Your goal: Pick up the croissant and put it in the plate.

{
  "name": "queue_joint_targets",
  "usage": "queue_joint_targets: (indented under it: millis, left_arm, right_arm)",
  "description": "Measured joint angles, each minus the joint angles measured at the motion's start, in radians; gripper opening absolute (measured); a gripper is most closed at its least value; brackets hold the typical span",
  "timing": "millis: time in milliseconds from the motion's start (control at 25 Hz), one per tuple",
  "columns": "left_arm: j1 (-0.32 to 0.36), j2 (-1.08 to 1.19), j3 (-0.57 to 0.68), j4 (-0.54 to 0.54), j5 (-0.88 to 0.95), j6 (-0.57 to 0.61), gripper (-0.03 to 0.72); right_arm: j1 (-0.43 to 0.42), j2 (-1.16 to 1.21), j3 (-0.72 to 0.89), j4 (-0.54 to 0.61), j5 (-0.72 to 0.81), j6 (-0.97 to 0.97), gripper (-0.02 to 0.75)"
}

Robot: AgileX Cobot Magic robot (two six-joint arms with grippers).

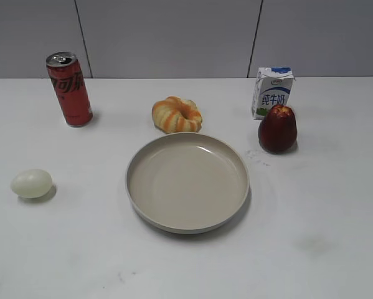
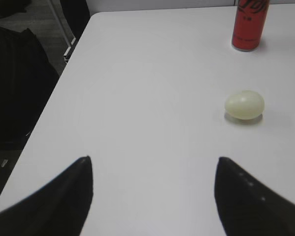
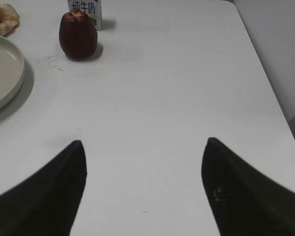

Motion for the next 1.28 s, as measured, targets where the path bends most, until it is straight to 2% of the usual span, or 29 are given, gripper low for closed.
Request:
queue_joint_targets:
  millis: [320, 440, 600, 720, 960, 1120, 1280]
  left_arm:
    - [0.000, 0.000, 0.000, 0.000, 0.000, 0.000, 0.586]
    - [0.000, 0.000, 0.000, 0.000, 0.000, 0.000, 0.586]
    - [0.000, 0.000, 0.000, 0.000, 0.000, 0.000, 0.586]
    - [0.000, 0.000, 0.000, 0.000, 0.000, 0.000, 0.586]
    - [0.000, 0.000, 0.000, 0.000, 0.000, 0.000, 0.586]
    - [0.000, 0.000, 0.000, 0.000, 0.000, 0.000, 0.586]
    - [0.000, 0.000, 0.000, 0.000, 0.000, 0.000, 0.586]
  right_arm:
    - [0.000, 0.002, 0.000, -0.003, -0.004, -0.006, 0.552]
    - [0.000, 0.054, -0.021, -0.004, -0.056, -0.020, 0.552]
    - [0.000, 0.254, -0.067, 0.006, -0.237, -0.024, 0.552]
    - [0.000, 0.477, -0.130, 0.037, -0.308, -0.029, 0.552]
    - [0.000, 1.013, -0.367, 0.159, -0.336, -0.125, 0.552]
    - [0.000, 1.336, -0.593, 0.246, -0.321, -0.178, 0.552]
    - [0.024, 1.618, -0.861, 0.302, -0.236, -0.190, 0.552]
